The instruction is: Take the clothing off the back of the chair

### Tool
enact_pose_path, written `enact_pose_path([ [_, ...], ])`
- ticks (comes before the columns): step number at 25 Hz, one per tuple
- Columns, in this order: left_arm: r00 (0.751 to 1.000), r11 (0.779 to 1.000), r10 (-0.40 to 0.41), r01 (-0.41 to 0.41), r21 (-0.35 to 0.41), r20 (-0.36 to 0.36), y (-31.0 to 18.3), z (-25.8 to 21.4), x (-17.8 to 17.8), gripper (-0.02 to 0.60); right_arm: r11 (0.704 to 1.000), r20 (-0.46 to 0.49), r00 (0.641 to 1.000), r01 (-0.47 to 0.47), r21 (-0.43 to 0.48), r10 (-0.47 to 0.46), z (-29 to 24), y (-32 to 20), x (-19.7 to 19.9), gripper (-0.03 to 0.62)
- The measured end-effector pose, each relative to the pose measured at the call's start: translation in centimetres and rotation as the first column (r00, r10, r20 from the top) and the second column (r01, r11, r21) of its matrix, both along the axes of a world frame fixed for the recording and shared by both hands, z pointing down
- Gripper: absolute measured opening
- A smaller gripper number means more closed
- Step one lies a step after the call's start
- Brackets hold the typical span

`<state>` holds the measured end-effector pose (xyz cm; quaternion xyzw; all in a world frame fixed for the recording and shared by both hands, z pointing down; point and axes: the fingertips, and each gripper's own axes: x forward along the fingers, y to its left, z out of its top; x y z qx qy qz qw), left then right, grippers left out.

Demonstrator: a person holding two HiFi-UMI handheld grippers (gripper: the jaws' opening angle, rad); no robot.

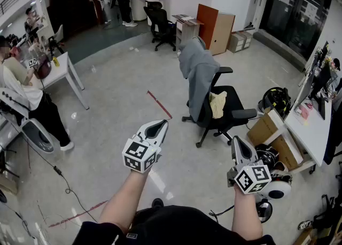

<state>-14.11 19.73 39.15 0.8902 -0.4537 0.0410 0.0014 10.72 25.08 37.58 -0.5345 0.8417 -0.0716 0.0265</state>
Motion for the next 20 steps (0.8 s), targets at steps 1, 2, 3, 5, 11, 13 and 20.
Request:
enact_pose_path([
  [1, 1.000, 1.000, -0.001, 0.001, 0.000, 0.001, 0.1, -0.1, 0.2, 0.003, 1.000, 0.000, 1.000, 0.000, -0.002, 0.000, 0.0, 0.2, 0.2, 0.008],
  [2, 1.000, 1.000, -0.003, 0.003, -0.001, 0.002, 0.3, -0.1, 0.4, 0.003, 1.000, 0.000, 1.000, 0.001, -0.003, -0.001, 0.0, 0.3, 0.4, 0.008],
  [3, 1.000, 1.000, -0.003, 0.003, -0.003, 0.002, 0.4, -0.1, 0.6, 0.003, 1.000, 0.000, 1.000, 0.001, -0.006, -0.001, 0.1, 0.6, 0.7, 0.009],
  [5, 1.000, 1.000, -0.002, 0.002, -0.012, 0.000, 0.8, 0.0, 1.3, 0.003, 1.000, -0.003, 1.000, 0.002, -0.012, -0.002, 0.3, 1.1, 1.3, 0.008],
  [11, 1.000, 0.999, 0.005, -0.005, -0.034, -0.005, 2.2, 0.8, 4.4, 0.003, 1.000, 0.017, 1.000, 0.000, -0.019, 0.000, 1.1, 3.1, 3.9, 0.009],
  [13, 1.000, 0.999, 0.011, -0.011, -0.041, -0.004, 3.0, 1.0, 5.5, 0.004, 1.000, 0.009, 1.000, 0.005, -0.024, -0.005, 1.5, 3.7, 4.6, 0.009],
  [20, 1.000, 0.996, 0.001, -0.002, -0.088, -0.011, 2.9, 3.1, 7.1, 0.005, 0.999, -0.034, 0.999, 0.025, -0.028, -0.025, 2.9, 3.8, 4.8, 0.009],
])
